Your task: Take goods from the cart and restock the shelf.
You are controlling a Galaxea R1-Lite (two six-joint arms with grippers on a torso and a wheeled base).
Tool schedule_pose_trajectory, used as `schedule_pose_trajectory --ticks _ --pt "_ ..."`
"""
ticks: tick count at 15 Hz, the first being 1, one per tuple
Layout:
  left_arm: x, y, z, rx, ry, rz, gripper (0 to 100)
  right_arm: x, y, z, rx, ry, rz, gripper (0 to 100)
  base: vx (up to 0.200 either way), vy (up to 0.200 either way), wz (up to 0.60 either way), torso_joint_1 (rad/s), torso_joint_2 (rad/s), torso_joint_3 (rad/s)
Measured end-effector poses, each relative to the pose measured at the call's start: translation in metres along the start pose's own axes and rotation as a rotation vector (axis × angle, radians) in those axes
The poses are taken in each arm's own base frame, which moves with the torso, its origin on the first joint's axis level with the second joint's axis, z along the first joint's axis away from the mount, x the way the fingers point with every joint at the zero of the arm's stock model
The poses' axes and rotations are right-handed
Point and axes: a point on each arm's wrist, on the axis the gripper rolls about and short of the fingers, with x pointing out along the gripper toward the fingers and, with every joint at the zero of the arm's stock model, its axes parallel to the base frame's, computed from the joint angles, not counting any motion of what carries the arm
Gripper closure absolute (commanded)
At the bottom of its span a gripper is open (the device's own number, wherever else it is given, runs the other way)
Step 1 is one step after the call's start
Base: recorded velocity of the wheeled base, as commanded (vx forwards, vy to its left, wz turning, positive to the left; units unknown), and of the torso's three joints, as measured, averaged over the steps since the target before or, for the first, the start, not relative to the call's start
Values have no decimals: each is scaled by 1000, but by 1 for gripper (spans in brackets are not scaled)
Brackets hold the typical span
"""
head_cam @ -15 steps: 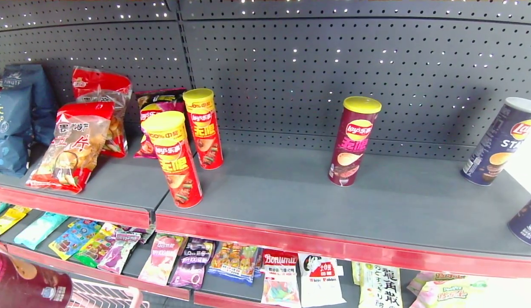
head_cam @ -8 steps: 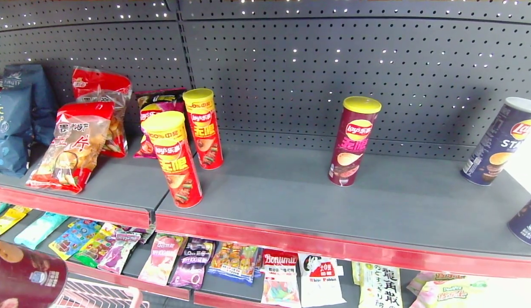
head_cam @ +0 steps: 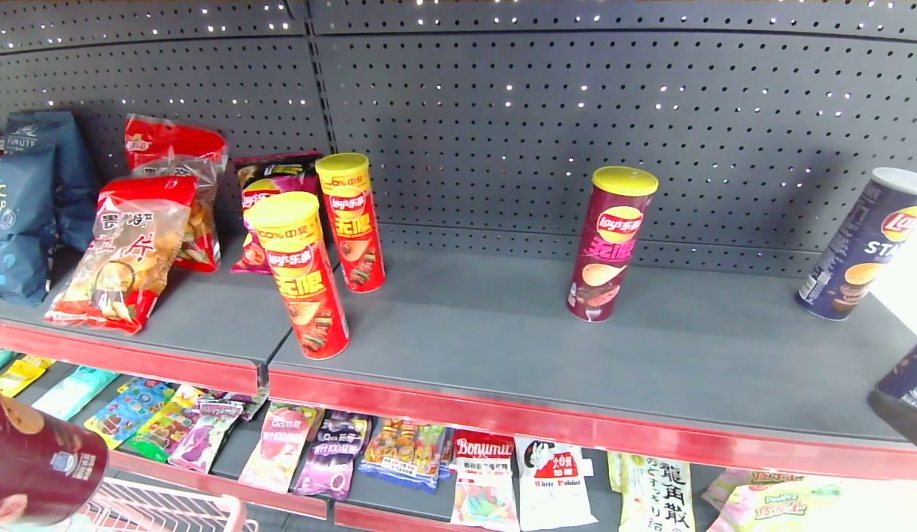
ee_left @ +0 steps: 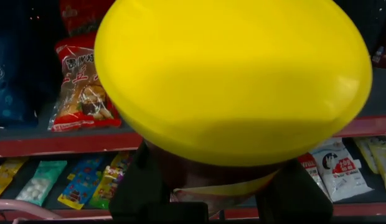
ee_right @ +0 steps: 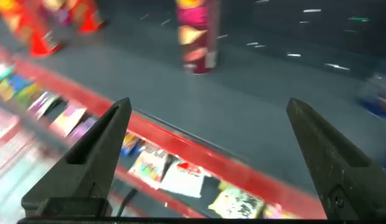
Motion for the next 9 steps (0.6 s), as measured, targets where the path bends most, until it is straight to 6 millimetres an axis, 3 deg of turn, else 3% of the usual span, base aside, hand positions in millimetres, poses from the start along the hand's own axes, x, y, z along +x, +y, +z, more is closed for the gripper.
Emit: schedule_pose_trajectory --ticks 3,6,9 --pt "-1 0 0 1 -3 7 100 72 -3 19 -33 4 95 0 0 0 0 0 0 0" --pt "-2 0 0 2 -7 10 100 135 -3 20 -48 43 102 0 0 0 0 0 0 0" --pt "-2 0 0 4 -7 10 100 172 -4 15 -50 100 48 0 0 0 0 0 0 0"
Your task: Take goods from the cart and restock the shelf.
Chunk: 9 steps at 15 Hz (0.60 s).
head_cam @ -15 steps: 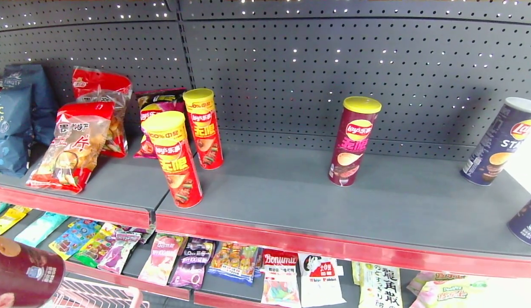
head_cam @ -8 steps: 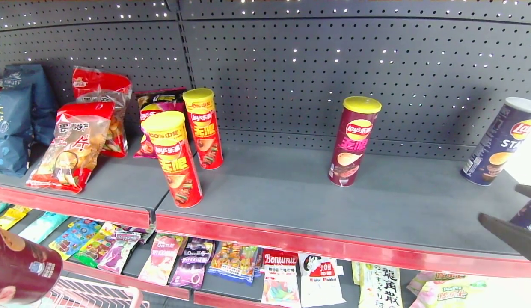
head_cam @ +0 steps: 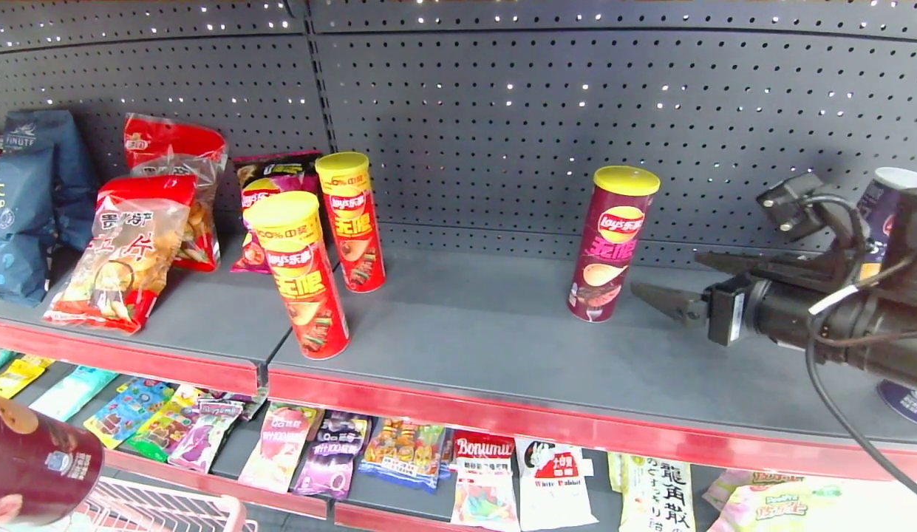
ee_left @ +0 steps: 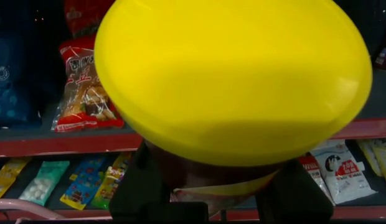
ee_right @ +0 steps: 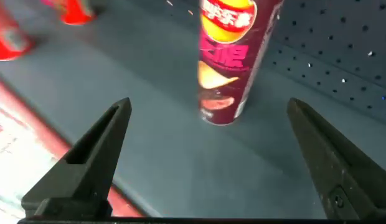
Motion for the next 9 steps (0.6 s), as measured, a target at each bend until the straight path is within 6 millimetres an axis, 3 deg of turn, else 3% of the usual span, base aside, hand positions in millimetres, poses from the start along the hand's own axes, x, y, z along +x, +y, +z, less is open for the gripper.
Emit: schedule_pose_trajectory --ticks 4,9 --pt "0 0 0 1 0 0 100 31 -4 2 -1 26 -19 0 0 0 0 0 0 0" --pt "1 0 0 1 1 0 100 55 -8 7 3 26 -43 0 0 0 0 0 0 0"
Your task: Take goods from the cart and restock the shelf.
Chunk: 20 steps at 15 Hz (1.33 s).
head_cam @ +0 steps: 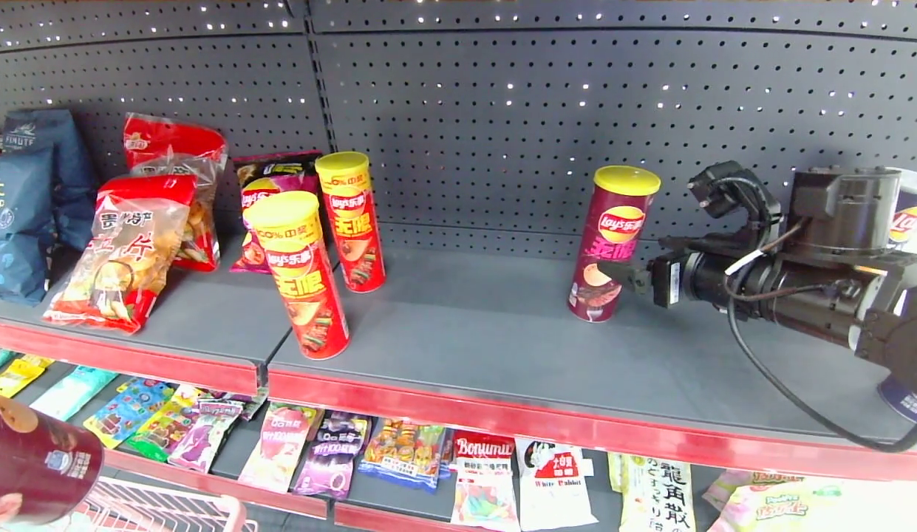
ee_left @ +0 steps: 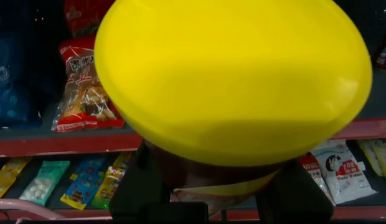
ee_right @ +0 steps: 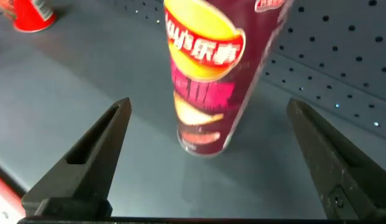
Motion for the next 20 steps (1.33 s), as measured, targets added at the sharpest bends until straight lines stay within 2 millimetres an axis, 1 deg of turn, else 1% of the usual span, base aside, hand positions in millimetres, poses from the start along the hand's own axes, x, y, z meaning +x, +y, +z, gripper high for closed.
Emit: schedule_pose_trajectory --ticks 6,13,15,17,20 --pt "0 0 1 -1 -1 3 100 21 -3 8 -1 -15 -19 0 0 0 0 0 0 0" --pt "0 1 3 -1 -3 13 100 36 -4 18 -2 -45 -29 0 0 0 0 0 0 0" --pt "1 1 3 0 -3 13 100 43 -6 26 -4 -70 -48 0 0 0 0 0 0 0" --pt "1 1 3 0 -3 12 100 50 -7 30 -5 -82 -53 0 0 0 0 0 0 0" --pt "1 1 2 -1 0 12 100 59 -6 29 -6 -79 -54 0 0 0 0 0 0 0"
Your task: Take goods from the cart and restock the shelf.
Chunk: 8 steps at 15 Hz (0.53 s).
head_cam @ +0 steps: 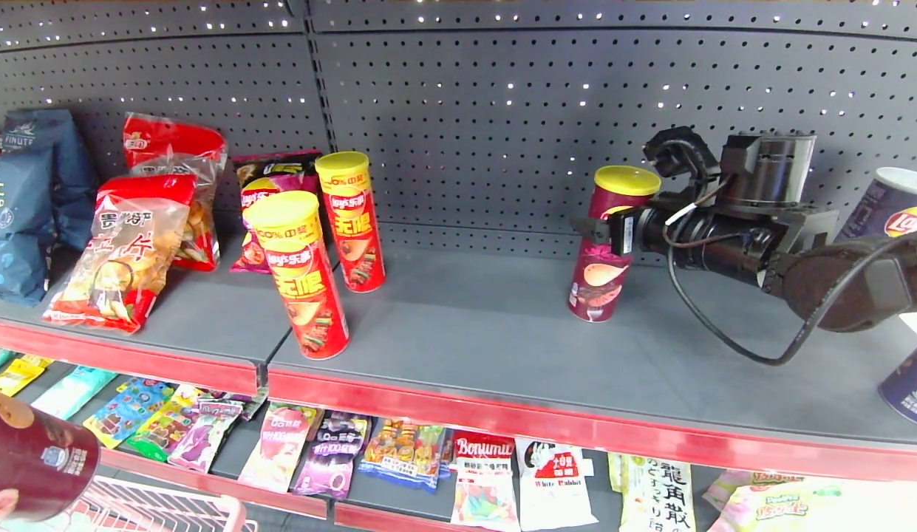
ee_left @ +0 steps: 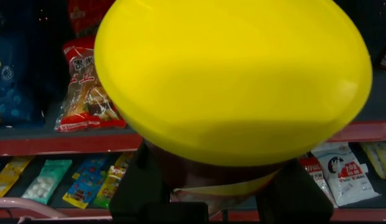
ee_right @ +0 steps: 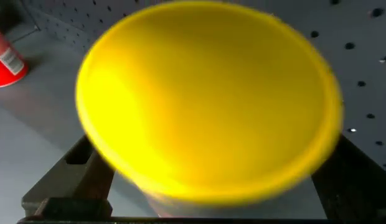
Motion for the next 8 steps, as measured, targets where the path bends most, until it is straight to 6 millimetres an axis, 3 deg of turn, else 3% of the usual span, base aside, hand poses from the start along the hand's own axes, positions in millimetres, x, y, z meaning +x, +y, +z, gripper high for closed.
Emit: schedule_pose_trajectory --ticks 1,8 --pt "0 0 0 0 1 0 100 2 0 -1 0 5 -4 100 0 0 0 0 0 0" --pt "1 0 -3 -1 9 -1 100 -3 15 -2 -9 18 -9 100 0 0 0 0 0 0"
